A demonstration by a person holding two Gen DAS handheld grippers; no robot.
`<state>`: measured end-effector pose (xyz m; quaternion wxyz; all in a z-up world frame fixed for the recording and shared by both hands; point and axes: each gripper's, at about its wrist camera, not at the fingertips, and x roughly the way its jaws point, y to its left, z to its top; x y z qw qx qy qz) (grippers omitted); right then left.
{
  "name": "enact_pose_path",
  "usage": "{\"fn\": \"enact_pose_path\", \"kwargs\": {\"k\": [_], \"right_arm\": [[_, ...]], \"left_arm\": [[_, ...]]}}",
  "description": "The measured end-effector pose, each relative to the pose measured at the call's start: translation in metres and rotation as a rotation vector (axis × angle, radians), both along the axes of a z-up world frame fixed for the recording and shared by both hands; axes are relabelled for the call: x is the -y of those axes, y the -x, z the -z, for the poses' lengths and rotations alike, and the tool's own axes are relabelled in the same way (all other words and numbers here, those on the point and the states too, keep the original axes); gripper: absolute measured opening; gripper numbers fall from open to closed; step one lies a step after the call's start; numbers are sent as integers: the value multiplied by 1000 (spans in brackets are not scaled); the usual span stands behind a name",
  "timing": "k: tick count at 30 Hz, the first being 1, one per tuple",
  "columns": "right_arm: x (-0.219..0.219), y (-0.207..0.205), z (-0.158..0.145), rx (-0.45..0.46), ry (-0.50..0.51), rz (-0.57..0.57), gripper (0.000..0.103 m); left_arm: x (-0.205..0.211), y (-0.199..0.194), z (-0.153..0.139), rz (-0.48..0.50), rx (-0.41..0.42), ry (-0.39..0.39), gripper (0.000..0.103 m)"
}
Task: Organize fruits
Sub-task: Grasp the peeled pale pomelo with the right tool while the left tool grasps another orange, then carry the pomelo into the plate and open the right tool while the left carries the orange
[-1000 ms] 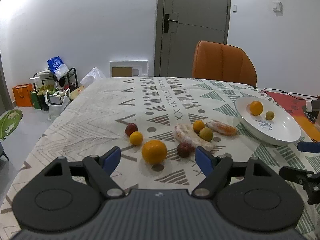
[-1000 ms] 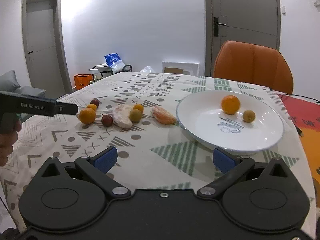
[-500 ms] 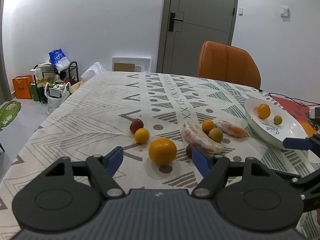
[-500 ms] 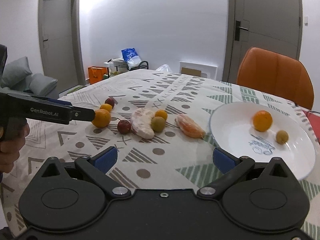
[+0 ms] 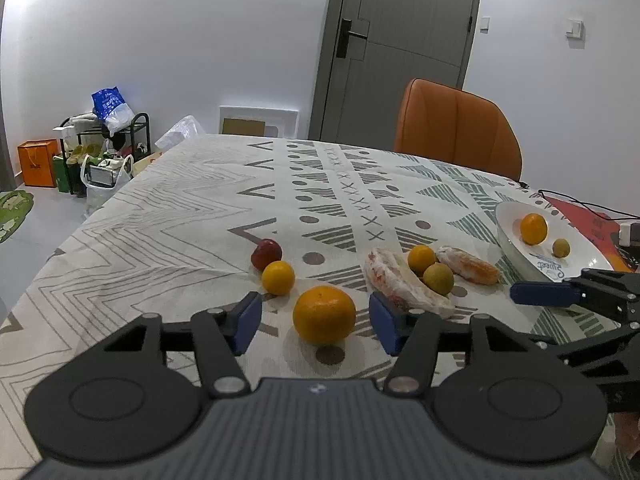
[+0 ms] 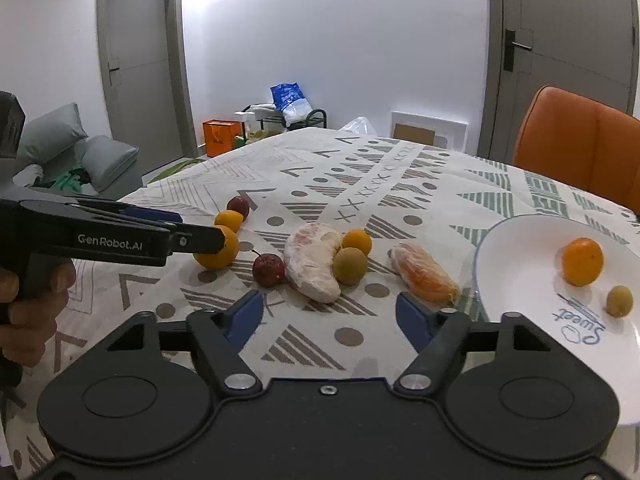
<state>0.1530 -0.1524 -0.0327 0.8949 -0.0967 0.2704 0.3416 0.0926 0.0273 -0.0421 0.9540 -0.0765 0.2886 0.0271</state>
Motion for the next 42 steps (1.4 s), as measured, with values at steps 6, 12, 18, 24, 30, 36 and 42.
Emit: {"fn": "enact_pose_path", "kwargs": {"k": [6,12,18,24,30,36,42], "right_arm": [[-10,-11,4,-34,-10,-23,54],[-22,-25,14,-73,-1,-33,48],[-23,-30,17,-80,-23,-31,29],[-8,-12,15,-86,-37,-46,28],[11,5,11,-93,-49,-18,28],[28,14,10,-154,-93,-4,29],[23,14,7,-119,-84,7,39]], "left_arm": [[-2,-5,6,12,-18,21,52],[-7,-6,17,34,-22,76,36],[-8,-2,9,1,-31,72,35],[-2,9,2,-16,-8,84,35],[8,15,-3,12,1,71,35],[9,20,-6,10,9,68,35],[7,22,-6,-1,11,69,35]]}}
